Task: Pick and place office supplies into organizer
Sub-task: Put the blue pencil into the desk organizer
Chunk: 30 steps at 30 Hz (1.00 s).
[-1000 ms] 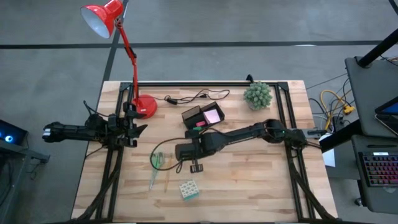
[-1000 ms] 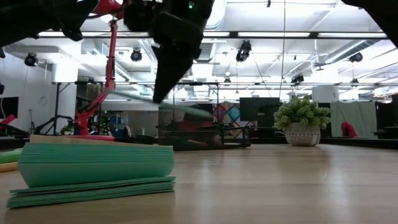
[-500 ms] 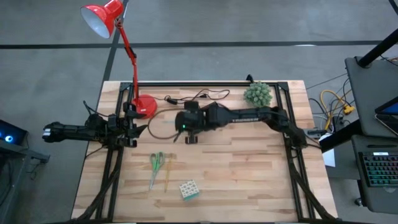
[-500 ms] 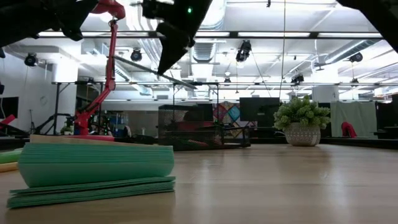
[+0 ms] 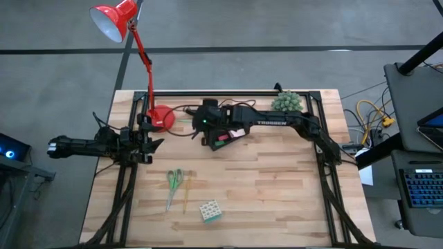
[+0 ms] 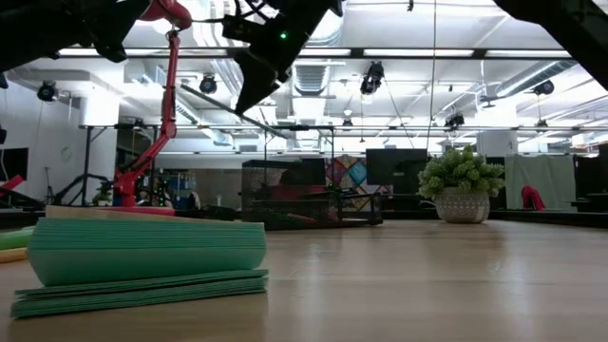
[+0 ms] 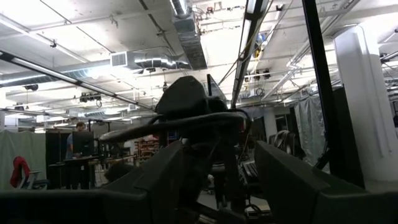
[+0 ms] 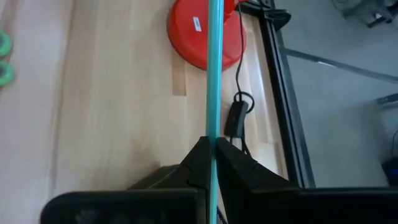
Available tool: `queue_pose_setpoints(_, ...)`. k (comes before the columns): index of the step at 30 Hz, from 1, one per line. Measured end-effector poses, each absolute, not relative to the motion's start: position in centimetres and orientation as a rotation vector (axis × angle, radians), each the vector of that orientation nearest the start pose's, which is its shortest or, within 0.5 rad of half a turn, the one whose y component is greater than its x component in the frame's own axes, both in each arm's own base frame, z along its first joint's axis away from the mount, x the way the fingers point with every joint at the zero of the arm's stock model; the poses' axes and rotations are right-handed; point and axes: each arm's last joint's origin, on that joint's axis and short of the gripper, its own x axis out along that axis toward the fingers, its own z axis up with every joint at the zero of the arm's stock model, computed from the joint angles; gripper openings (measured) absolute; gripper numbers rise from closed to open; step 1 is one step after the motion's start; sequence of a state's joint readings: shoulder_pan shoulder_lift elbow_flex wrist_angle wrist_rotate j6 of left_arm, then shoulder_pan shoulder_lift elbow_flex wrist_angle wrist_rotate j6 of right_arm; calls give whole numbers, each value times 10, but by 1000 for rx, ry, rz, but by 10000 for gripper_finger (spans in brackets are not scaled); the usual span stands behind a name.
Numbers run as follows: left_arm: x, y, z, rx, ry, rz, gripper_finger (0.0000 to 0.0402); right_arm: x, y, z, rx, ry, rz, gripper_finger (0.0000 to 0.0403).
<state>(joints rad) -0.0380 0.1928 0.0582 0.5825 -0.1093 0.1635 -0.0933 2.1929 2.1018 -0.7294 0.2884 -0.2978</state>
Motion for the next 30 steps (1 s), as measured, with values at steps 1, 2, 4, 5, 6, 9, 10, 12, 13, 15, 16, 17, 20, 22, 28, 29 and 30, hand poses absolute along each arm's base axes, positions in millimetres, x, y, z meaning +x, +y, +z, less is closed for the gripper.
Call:
queue_pose_setpoints(1,99,-1,222,128,-440,106,187,486,-56,285,-355,865,-236,13)
queue_pose_setpoints(2,99,-1,222,128,-439,106,187,486,-57,285,-357,865,-236,13)
queue_pose_setpoints(4,99,-1,221,130,-423,101,187,485,-60,284,-361,868,-233,13)
queue_pose_setpoints(5,100,-1,220,131,-415,100,187,485,-61,283,-361,870,-233,13)
queue_pose_setpoints(6,100,-1,220,131,-413,100,187,485,-62,282,-361,874,-233,13)
queue_pose_setpoints(9,100,-1,220,131,-418,100,187,484,-67,277,-349,886,-221,13)
queue_pose_setpoints(10,100,-1,220,131,-417,100,187,484,-68,275,-340,883,-211,13)
queue_pose_setpoints(12,99,-1,221,130,-420,100,187,485,-71,273,-333,871,-199,13)
queue_pose_setpoints(13,99,-1,221,130,-421,100,187,486,-72,272,-334,866,-201,13)
queue_pose_setpoints(15,99,-1,221,130,-419,100,187,486,-73,272,-340,854,-194,13)
queue_pose_setpoints(16,99,-1,221,130,-419,100,187,487,-73,272,-341,851,-187,13)
queue_pose_setpoints(17,99,-1,221,130,-420,100,187,487,-73,272,-342,848,-186,13)
queue_pose_setpoints(20,99,-1,220,130,-414,100,187,487,-73,272,-342,848,-183,13)
queue_pose_setpoints(22,100,-1,219,131,-406,99,187,487,-73,271,-341,850,-180,13)
queue_pose_setpoints(28,100,-1,219,131,-399,99,187,486,-73,268,-344,861,-176,9)
queue_pose_setpoints(29,100,-1,219,131,-399,98,187,486,-73,267,-345,863,-175,9)
queue_pose_setpoints(30,100,-1,219,130,-398,98,187,486,-73,266,-344,865,-175,9)
